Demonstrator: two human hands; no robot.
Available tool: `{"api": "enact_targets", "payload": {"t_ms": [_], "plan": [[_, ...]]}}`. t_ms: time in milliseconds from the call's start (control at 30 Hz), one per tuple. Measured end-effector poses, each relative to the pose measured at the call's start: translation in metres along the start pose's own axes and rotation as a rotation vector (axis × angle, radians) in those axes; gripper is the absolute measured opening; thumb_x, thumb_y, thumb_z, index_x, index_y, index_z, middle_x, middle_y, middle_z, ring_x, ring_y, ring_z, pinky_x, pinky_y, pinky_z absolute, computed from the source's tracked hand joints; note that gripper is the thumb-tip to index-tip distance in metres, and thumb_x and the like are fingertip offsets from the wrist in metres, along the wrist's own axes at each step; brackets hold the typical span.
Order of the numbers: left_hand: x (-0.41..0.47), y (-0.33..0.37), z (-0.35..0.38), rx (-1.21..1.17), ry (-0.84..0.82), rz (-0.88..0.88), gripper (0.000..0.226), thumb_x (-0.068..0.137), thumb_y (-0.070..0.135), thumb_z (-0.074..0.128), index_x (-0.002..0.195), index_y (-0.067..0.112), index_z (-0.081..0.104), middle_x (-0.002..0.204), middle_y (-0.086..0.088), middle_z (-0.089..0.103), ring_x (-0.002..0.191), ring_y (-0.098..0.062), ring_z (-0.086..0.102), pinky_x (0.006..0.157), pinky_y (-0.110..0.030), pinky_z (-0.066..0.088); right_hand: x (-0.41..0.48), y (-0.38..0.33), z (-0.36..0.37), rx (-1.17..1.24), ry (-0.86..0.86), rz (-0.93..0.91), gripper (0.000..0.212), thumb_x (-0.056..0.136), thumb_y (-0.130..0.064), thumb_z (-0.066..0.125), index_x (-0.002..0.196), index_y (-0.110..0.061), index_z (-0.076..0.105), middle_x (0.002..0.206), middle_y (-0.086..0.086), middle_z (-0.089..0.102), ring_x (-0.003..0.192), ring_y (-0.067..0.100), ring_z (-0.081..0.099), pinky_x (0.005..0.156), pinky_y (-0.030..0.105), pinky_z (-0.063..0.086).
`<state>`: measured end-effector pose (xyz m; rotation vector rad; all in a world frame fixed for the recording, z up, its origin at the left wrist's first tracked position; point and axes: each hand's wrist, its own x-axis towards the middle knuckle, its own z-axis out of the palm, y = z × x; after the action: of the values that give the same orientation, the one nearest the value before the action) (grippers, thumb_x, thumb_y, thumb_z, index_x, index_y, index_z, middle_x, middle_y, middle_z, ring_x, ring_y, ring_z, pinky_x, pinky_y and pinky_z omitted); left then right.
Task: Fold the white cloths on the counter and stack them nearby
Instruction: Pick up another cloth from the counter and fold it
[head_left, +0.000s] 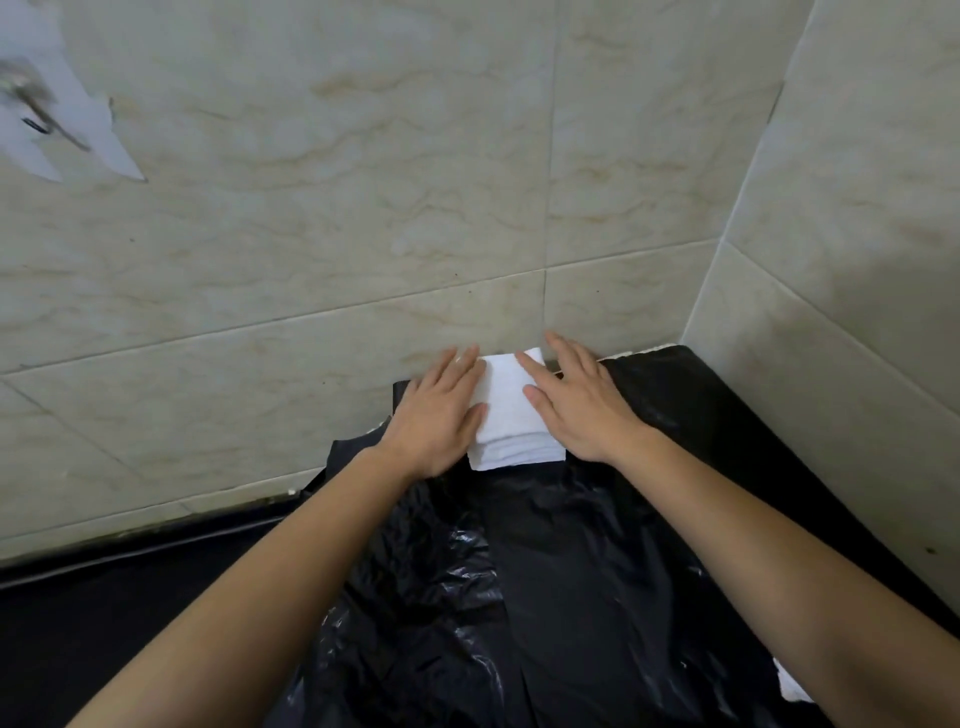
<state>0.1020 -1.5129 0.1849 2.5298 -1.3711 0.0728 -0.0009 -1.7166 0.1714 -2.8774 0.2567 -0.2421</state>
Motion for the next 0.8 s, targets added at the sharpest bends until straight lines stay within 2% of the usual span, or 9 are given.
{"api": "enact_targets", "payload": {"t_ms": [33,100,200,267,333,467,567,667,800], "plan": [[-0.001,-0.002,0.005,0.024,-0.084,-0.032,0.060,0.104,0.040,0.033,0.156,0.014,0.018,0.166,0.001,0.004,0.152,-0.021,0.002,0.117,-0.049,0.022,0.002,0.002,0.005,-0.039,-0.062,0.014,0.054,0.106,-0.047,0.023,0.158,-0.036,0.011,0.167,0.011,-0.002,0.152,0.028,-0.002,0.121,0.051,0.011],[-0.006,-0.006,0.017,0.023,-0.171,-0.062,0.063,0.104,0.046,0.022,0.158,0.018,0.003,0.163,0.009,-0.015,0.151,-0.014,-0.012,0.119,-0.049,0.016,0.003,0.007,0.012,-0.079,-0.134,0.017,0.056,0.106,-0.050,0.017,0.157,-0.040,-0.001,0.166,0.011,-0.011,0.153,0.029,-0.010,0.122,0.052,0.005],[-0.009,-0.008,0.024,-0.037,-0.201,-0.085,0.065,0.103,0.051,0.017,0.157,0.023,-0.006,0.157,0.016,-0.026,0.147,-0.007,-0.020,0.119,-0.050,0.014,0.006,0.013,0.018,-0.052,-0.177,0.038,0.056,0.105,-0.053,0.015,0.155,-0.045,-0.007,0.166,0.011,-0.011,0.153,0.030,-0.012,0.123,0.052,0.003],[-0.007,-0.009,0.022,-0.057,-0.204,-0.096,0.065,0.103,0.050,0.019,0.157,0.023,-0.005,0.160,0.013,-0.023,0.149,-0.011,-0.018,0.121,-0.051,0.016,0.008,0.012,0.016,-0.018,-0.204,0.048,0.056,0.105,-0.053,0.016,0.155,-0.045,-0.006,0.167,0.011,-0.011,0.153,0.029,-0.013,0.122,0.052,0.003],[-0.007,-0.007,0.015,-0.114,-0.135,-0.094,0.066,0.103,0.050,0.025,0.158,0.020,0.002,0.164,0.007,-0.014,0.151,-0.015,-0.013,0.122,-0.048,0.013,0.008,0.009,0.010,0.081,-0.175,0.054,0.056,0.105,-0.051,0.020,0.157,-0.042,0.002,0.167,0.010,-0.007,0.153,0.026,-0.009,0.121,0.051,0.006],[-0.022,-0.014,-0.010,-0.172,0.163,-0.131,0.063,0.103,0.042,0.037,0.156,0.013,0.020,0.166,-0.005,0.004,0.153,-0.022,0.001,0.124,-0.037,0.007,0.005,-0.004,-0.013,0.242,0.075,0.049,0.055,0.105,-0.048,0.028,0.157,-0.031,0.020,0.165,0.013,0.015,0.152,0.027,0.011,0.123,0.043,0.014],[-0.049,-0.035,-0.028,-0.106,0.250,-0.238,0.060,0.104,0.040,0.037,0.155,0.012,0.024,0.165,-0.009,0.010,0.152,-0.027,0.008,0.123,-0.040,0.011,0.013,-0.027,-0.022,0.210,0.169,0.004,0.056,0.105,-0.048,0.032,0.156,-0.026,0.025,0.163,0.012,0.022,0.149,0.028,0.020,0.121,0.041,0.018],[-0.096,-0.067,-0.047,0.008,0.267,-0.373,0.065,0.102,0.047,0.029,0.155,0.010,0.024,0.164,-0.012,0.013,0.151,-0.030,0.013,0.122,-0.045,0.017,0.029,-0.078,-0.014,0.177,0.175,-0.086,0.058,0.104,-0.049,0.032,0.156,-0.023,0.028,0.162,0.013,0.024,0.148,0.031,0.023,0.120,0.043,0.021],[-0.181,-0.109,-0.076,0.137,0.289,-0.575,0.063,0.103,0.049,0.026,0.154,0.012,0.027,0.162,-0.014,0.021,0.148,-0.034,0.023,0.116,-0.050,0.029,0.039,-0.175,0.011,0.137,0.106,-0.223,0.065,0.102,-0.058,0.023,0.156,-0.022,0.028,0.163,0.014,0.022,0.148,0.032,0.023,0.119,0.047,0.022]]}}
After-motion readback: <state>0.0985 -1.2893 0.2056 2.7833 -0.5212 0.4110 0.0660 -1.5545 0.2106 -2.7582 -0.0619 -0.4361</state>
